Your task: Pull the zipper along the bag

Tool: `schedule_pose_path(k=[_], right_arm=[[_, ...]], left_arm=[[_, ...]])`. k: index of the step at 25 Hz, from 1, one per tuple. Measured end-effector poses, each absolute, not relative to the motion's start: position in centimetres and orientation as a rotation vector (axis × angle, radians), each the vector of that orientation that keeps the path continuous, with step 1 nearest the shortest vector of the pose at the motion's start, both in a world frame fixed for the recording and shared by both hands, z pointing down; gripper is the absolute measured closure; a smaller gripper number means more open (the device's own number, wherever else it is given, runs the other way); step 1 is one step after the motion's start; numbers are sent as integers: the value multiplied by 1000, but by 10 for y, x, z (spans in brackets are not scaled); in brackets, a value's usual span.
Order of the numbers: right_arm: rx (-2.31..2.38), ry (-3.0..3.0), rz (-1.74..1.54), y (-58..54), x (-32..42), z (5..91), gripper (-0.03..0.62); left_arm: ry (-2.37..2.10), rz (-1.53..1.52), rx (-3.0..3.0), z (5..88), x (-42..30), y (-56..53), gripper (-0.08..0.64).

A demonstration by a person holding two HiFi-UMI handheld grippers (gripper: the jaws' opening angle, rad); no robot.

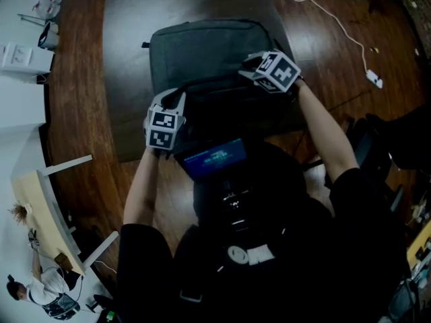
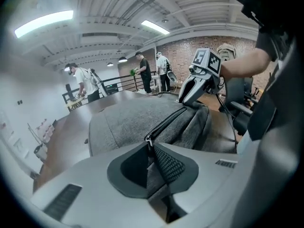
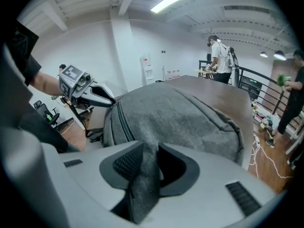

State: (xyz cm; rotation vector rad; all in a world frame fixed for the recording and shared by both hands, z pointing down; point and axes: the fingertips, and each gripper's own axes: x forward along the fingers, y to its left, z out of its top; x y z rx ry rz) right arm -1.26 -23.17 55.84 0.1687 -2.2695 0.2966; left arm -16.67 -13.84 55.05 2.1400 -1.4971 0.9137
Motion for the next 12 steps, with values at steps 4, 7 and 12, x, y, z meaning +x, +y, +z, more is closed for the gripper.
schedule_pose_path(k=[4, 7, 12], right_arm=[[124, -2288, 305, -228, -21, 553, 465], [109, -2300, 313, -224, -27, 551, 466], [98, -2318, 321, -223, -33, 547, 466]], left_arm=[[-1533, 1046, 2162, 546, -176, -138, 517], [-1562, 1179, 2207, 545, -182, -141, 517], [-1614, 1196, 2246, 539, -188, -136, 519]])
